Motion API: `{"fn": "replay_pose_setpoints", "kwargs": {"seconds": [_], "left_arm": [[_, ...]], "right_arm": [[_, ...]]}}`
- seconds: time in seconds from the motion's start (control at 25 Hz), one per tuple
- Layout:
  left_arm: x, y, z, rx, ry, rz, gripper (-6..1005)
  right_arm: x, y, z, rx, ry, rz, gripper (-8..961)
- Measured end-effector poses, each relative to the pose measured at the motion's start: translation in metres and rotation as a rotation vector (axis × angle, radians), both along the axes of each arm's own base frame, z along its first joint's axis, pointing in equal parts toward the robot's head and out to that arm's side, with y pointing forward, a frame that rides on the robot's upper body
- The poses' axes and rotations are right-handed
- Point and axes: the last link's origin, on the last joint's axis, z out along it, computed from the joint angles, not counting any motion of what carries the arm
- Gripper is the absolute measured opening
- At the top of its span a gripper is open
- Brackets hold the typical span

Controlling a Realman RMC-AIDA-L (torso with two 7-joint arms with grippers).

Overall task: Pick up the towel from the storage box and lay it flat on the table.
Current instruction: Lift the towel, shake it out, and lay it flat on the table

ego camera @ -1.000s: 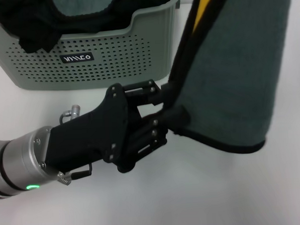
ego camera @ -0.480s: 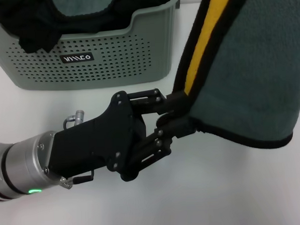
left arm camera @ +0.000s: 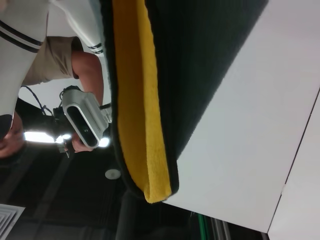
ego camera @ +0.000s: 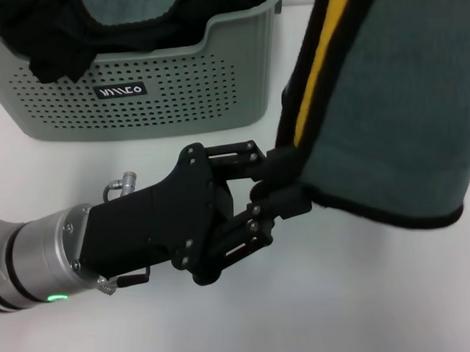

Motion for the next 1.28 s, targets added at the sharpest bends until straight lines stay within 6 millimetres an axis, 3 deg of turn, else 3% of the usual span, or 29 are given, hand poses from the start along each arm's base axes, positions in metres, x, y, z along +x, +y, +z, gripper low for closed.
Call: {"fn": "replay_pose_setpoints", "kwargs": {"seconds": [0.64, 1.16, 1.28], "left_arm": [[-0.001, -0.002, -0.002, -0.007, 0.024, -0.018, 285], [-0.002, 0.000, 0.000, 0.002, 0.022, -0.003, 13], [-0.004, 0.002, 0.002, 0.002, 0.019, 0.012, 13]], "right_arm": [[-0.001, 0.000, 0.000, 0.008, 0.010, 0.005, 58], [0.006, 0.000, -0.002, 0.011, 0.004, -0.020, 61], [0.014, 0.000, -0.006, -0.005, 0.005, -0.054, 62]]}}
